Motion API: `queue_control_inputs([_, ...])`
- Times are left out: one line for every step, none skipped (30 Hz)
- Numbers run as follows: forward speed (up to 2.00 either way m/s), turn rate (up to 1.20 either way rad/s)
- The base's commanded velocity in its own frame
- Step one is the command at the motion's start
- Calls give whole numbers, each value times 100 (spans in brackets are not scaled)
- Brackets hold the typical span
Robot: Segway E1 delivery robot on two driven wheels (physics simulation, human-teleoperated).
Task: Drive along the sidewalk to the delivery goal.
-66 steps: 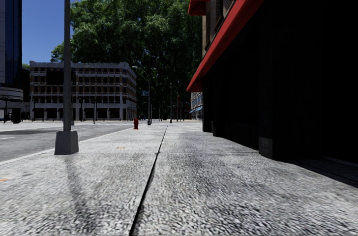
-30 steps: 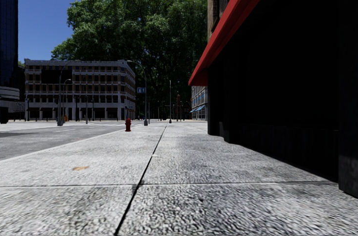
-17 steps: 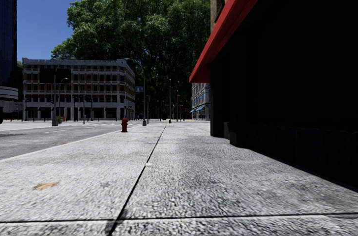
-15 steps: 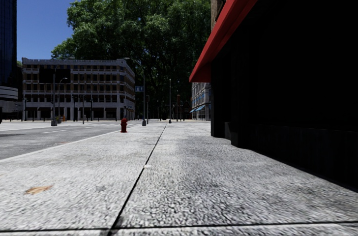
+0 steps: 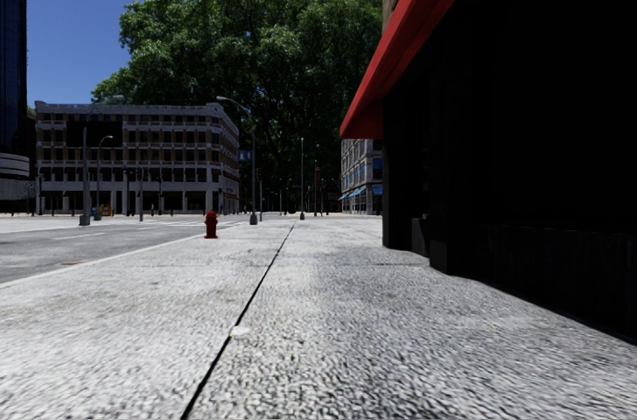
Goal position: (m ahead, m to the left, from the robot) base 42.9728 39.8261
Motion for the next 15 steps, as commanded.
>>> queue_control_inputs([182,1])
queue_control_inputs([182,0])
queue_control_inputs([182,0])
queue_control_inputs([182,0])
queue_control_inputs([182,0])
queue_control_inputs([182,0])
queue_control_inputs([182,0])
queue_control_inputs([182,0])
queue_control_inputs([182,0])
queue_control_inputs([182,0])
queue_control_inputs([182,0])
queue_control_inputs([182,0])
queue_control_inputs([182,0])
queue_control_inputs([182,0])
queue_control_inputs([182,0])
